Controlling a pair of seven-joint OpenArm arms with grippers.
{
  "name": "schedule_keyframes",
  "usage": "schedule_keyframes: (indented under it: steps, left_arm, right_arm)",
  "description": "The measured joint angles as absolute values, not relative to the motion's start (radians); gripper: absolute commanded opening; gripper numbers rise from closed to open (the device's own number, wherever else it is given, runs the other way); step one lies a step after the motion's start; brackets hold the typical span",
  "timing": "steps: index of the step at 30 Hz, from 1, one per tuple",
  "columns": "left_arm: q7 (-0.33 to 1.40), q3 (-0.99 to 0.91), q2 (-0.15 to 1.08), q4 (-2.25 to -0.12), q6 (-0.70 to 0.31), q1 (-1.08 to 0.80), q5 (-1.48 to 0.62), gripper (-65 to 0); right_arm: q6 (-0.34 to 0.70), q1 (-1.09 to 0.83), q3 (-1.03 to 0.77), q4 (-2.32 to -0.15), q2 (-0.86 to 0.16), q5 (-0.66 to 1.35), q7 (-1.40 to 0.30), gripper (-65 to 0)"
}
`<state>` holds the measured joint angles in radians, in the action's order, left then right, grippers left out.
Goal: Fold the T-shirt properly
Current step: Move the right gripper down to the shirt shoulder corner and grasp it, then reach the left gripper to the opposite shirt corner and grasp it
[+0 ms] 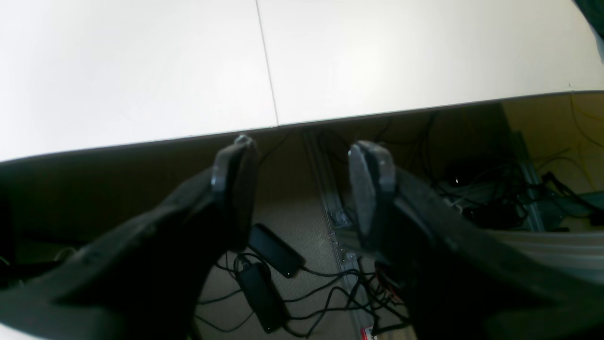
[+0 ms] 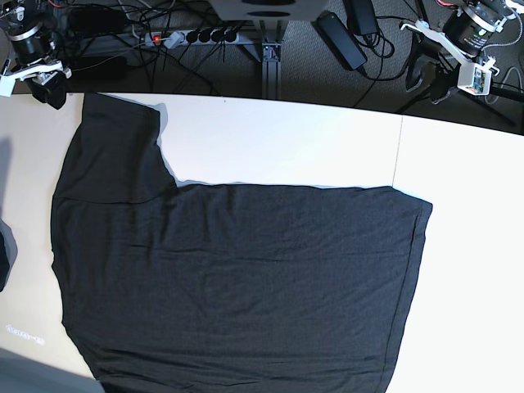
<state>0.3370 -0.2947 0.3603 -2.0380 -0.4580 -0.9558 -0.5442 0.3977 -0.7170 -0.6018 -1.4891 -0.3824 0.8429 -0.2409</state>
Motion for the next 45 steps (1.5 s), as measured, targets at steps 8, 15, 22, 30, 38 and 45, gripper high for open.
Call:
schedule_keyframes:
  steps: [8,15,22,30,38,45]
  left_arm:
    - [0.337,-0.295,0.36,-2.038,-0.458,-0.953,-0.544,-30.3]
    - [0.337,-0.295,0.36,-2.038,-0.458,-0.953,-0.545,-30.3]
    - [0.359,-0.295,0.36,-2.038,-0.458,-0.953,-0.545,-30.3]
    - [0.359,-0.295,0.36,-2.038,-0.458,-0.953,-0.551,-30.3]
    - [0.359,-0.295,0.36,-2.038,-0.458,-0.953,-0.551,-30.3]
    - [0.359,-0.295,0.36,-2.038,-0.458,-0.953,-0.551,-30.3]
  right_arm:
    - [0.398,-0.717,-0.602,-1.483,-0.382,0.86,-0.259,-38.9]
    - [0.398,-0.71,-0.602,-1.47,-0.382,0.873,-0.26,-38.9]
    - [0.398,-0.672,-0.602,-1.478,-0.382,0.897,-0.289,-38.9]
    - [0.4,-0.638,-0.543,-1.48,-0.382,0.899,-0.298,-28.2]
    - [0.4,-0.604,-0.428,-1.486,-0.351,0.909,-0.27,-26.1]
    - [0.4,-0.59,-0.405,-1.491,-0.291,0.909,-0.258,-26.1]
